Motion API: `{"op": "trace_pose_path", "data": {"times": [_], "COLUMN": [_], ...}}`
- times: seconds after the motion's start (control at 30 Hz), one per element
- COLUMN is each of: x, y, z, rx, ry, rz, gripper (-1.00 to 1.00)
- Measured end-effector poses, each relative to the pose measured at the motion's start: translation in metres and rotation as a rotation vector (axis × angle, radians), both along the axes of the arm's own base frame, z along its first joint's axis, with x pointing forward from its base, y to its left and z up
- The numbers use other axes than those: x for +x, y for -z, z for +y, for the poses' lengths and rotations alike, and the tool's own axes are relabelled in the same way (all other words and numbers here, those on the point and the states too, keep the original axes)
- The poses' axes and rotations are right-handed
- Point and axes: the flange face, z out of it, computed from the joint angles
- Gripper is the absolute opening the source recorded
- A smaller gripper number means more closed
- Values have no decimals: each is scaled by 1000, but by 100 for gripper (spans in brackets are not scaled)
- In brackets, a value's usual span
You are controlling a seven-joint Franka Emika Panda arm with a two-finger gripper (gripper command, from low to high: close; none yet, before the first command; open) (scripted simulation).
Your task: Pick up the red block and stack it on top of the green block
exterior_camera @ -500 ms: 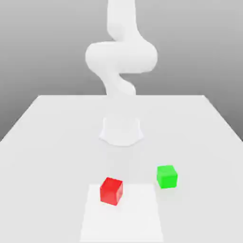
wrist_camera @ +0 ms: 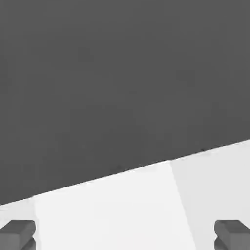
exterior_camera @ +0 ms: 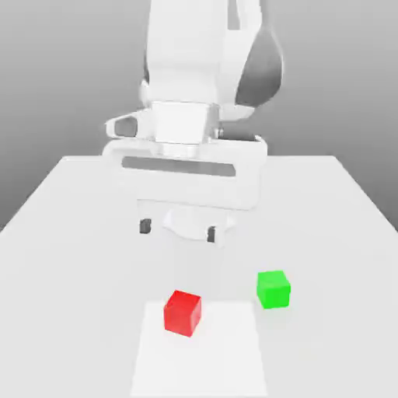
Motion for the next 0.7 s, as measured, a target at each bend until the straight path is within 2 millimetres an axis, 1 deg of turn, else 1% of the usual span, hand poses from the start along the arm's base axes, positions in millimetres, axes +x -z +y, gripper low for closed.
{"op": "trace_pose_path", "data": {"times": [0.07,0.1,0.17,0.3,0.33,0.5,0.53,0.57,0.7], "x": [-26,-33,-37,-40,-40,-40,-41,-40,-39], "y": [51,68,91,129,137,137,141,138,108], "z": [-1,-2,-2,-2,-2,-1,-1,-1,-2], "rx": [24,30,34,35,35,35,35,35,35], "ry": [43,56,65,68,67,67,67,67,68], "rz": [90,113,130,136,137,135,136,136,135], "gripper": [0,0,0,0,-100,-100,-100,-100,-100]}}
